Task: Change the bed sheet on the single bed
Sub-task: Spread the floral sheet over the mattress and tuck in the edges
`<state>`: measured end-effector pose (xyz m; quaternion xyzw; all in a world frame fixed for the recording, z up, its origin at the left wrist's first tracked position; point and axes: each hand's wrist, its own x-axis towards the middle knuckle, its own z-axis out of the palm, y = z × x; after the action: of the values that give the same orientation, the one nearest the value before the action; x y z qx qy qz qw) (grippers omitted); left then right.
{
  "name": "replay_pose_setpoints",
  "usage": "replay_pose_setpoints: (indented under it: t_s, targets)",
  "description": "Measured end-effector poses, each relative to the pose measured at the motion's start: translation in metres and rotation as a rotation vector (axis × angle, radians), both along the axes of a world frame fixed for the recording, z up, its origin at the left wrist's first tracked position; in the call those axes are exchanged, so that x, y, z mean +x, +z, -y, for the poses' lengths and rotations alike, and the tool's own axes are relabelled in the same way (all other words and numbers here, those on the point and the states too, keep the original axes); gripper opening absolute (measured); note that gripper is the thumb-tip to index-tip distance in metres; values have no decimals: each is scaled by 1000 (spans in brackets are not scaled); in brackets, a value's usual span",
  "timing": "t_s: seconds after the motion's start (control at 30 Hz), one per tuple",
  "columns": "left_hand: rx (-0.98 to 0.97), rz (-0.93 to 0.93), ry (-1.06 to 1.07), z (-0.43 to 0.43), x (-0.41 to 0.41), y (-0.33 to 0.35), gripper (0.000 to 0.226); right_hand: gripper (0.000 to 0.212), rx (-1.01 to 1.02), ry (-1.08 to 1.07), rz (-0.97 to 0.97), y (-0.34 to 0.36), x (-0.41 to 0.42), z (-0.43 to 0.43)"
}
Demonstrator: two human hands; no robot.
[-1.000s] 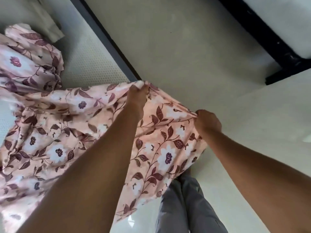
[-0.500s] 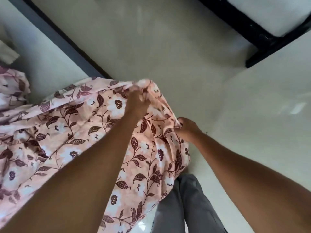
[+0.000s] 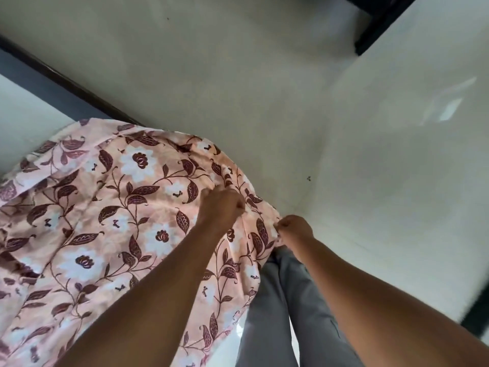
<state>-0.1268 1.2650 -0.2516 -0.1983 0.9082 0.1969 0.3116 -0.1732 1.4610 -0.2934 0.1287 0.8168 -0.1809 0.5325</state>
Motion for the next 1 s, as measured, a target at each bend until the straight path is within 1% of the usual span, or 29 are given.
replay_pose_setpoints:
  t_s: [0.07, 0.13, 0.23, 0.3, 0.37, 0.47, 0.53, 0.6, 0.63, 0.67, 0.73, 0.77, 0.8, 0.83, 0.93, 1.0]
  targets:
    - [20, -76, 45, 3, 0, 2, 10, 18, 29, 22, -64, -4, -2, -1]
    - [68, -162, 106, 4, -1, 4, 6, 17, 15, -5, -140, -4, -11, 3]
    - [137, -215, 224, -5, -9, 6, 6, 16, -5, -152, -319, 2, -34, 13]
    - [97, -221, 251, -16, -18, 5, 8, 18, -30, -255, -392, 4, -47, 16]
    - [53, -238, 266, -27, -26, 2, 8, 19, -131, -344, -375, 5, -53, 14]
    - [60, -212, 267, -35, -29, -7, 12, 34, -267, -426, -305, 9, -48, 6]
    - [101, -145, 219, -39, -28, -11, 29, 42, -256, -408, -244, 8, -34, -6]
    - [126, -39, 145, -44, -27, -16, 46, 41, -197, -326, -145, 3, -13, -18]
    - [110, 40, 88, -45, -26, -19, 49, 42, -177, -280, -90, -3, 0, -22]
    - [69, 122, 9, -45, -25, -21, 49, 43, -172, -265, -41, -6, 11, -23]
    - [-13, 224, -114, -47, -26, -28, 37, 40, -207, -367, 0, -11, 28, -23]
    - [-24, 240, -128, -47, -27, -31, 31, 36, -233, -438, -11, -15, 34, -22]
    - [-27, 247, -127, -47, -30, -33, 27, 32, -247, -460, -44, -16, 36, -21]
    - [-33, 263, -139, -46, -33, -34, 23, 27, -233, -437, -84, -19, 36, -21]
    - [-55, 245, -201, -47, -41, -38, 18, 14, -171, -367, -126, -23, 24, -21]
    - [-58, 152, -197, -48, -39, -39, 15, 8, -134, -344, -149, -24, 14, -20]
